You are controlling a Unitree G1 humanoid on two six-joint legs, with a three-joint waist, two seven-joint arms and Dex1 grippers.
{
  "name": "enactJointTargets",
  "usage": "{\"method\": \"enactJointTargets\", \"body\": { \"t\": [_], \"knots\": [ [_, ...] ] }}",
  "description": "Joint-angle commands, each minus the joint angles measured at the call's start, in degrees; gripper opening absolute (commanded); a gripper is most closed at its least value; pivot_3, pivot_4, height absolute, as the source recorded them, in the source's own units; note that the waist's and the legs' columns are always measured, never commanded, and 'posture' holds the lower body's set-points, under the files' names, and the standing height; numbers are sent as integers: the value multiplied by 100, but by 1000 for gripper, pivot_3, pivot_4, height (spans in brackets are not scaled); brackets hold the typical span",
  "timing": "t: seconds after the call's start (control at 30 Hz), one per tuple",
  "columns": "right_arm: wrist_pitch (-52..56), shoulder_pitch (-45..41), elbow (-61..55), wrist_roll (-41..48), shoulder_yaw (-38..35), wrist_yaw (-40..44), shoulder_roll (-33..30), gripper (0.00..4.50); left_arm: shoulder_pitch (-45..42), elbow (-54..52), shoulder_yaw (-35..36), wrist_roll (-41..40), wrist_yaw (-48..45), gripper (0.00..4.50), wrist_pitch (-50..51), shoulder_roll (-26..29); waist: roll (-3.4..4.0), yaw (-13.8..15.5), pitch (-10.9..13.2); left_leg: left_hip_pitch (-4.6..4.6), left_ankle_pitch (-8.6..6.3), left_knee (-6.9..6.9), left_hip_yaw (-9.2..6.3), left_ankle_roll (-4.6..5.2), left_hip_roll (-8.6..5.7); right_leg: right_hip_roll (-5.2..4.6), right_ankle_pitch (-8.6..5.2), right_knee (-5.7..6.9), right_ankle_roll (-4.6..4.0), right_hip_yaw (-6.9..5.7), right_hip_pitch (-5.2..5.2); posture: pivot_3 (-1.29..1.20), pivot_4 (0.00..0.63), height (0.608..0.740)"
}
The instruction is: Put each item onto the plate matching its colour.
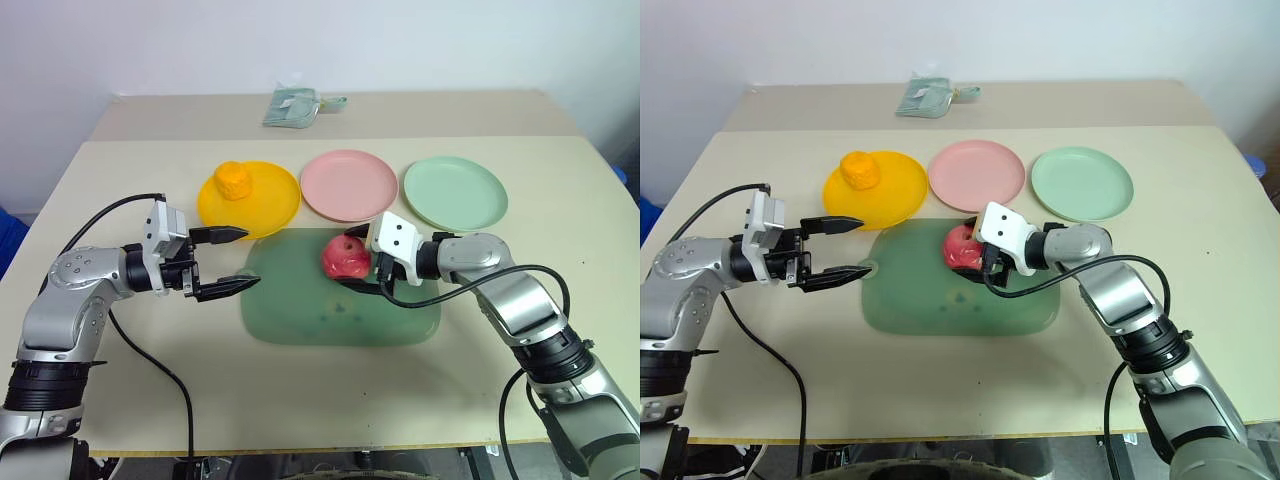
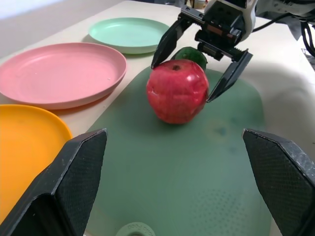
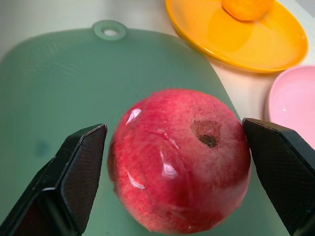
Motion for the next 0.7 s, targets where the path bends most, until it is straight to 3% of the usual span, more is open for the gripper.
{"method": "enactJointTargets", "body": {
  "t": [0.03, 0.1, 0.23, 0.27, 0.5, 0.7],
  "knots": [
    [53, -80, 74, -110, 50, 36, 42, 4500, -65, -42, 39, 18, 11, 4480, -134, 1, 0, 0, 0, 0, 0, 0, 0, 0, 0, 0, 0, 0, 0, 0, 0, 0, 150, 729],
    [6, -48, 103, -196, 102, 81, 25, 4500, -73, -34, 34, 17, 23, 4480, -148, -14, 0, 4, 0, 0, 0, 0, 0, 0, 0, 0, 0, 0, 0, 0, 0, 0, 150, 729],
    [59, -26, 63, -190, 55, 97, 75, 3448, -78, -24, 41, 15, 36, 4500, -195, -33, 0, 2, 0, 0, 0, 0, 0, 0, 0, 0, 0, 0, 0, 0, 0, 0, 150, 729],
    [58, -26, 32, -178, 42, 107, 77, 3376, -77, -21, 43, 18, 36, 4500, -200, -35, 0, 2, 0, 0, 0, 0, 0, 0, 0, 0, 0, 0, 0, 0, 0, 0, 150, 729],
    [269, -394, -80, 519, -667, -206, 711, 3375, -283, 243, 210, -21, 444, 4500, -174, -227, 0, -4, 1, 0, 0, -2, 0, 1, 1, 2, 0, 1, 0, 0, -2, 0, 150, 729],
    [-547, -1495, 1531, -119, -1313, -1864, 1427, 3375, -559, 492, 202, 182, 1140, 4500, -256, -527, 0, 6, 0, 1, 9, -2, -1, -15, -1, 5, 1, 8, 1, 0, -5, 0, 150, 729]
  ]
}}
